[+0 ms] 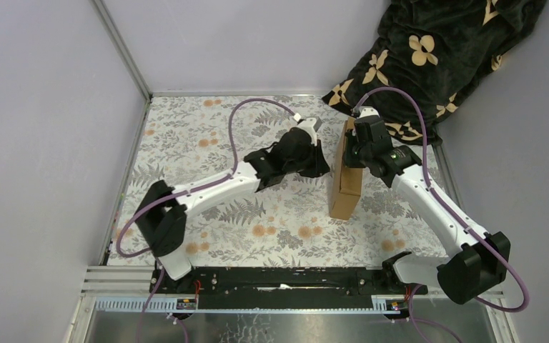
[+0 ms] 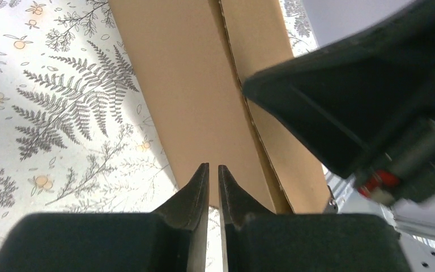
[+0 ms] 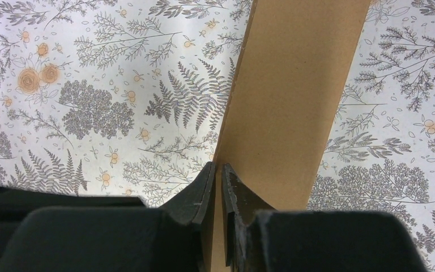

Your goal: Fold the paper box

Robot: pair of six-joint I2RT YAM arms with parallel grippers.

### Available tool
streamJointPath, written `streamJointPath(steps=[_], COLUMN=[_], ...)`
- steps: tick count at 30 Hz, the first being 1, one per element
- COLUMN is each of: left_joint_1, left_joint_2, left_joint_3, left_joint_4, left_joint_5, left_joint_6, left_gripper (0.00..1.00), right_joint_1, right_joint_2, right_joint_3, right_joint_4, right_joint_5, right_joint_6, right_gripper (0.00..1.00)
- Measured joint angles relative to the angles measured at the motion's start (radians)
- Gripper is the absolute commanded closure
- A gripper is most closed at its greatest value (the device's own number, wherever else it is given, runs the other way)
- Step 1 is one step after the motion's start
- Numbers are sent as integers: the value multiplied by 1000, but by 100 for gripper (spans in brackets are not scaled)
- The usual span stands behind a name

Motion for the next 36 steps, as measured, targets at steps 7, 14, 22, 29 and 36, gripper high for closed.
streamJointPath(steps=[7, 14, 22, 29, 36], left_joint_1=[-11, -54, -105, -130, -134], left_joint_2=[-175, -194, -126, -93, -58], left_joint_3=[-101, -136, -150, -167, -220], left_joint_4=[58, 257, 387, 417, 409], left_joint_5=[54, 171, 253, 265, 214], left_joint_6=[-14, -35, -53, -60, -94], left_gripper=[83, 83, 83, 83, 85], right_joint_1=[0, 0, -1, -1, -3], right_joint_2=[0, -2, -2, -5, -13], right_joint_3=[-3, -8, -8, -11, -20], right_joint_4=[9, 18, 18, 20, 29], right_joint_5=[-10, -20, -23, -24, -24], right_joint_6=[1, 4, 4, 4, 4], right_gripper=[86, 86, 85, 85, 85])
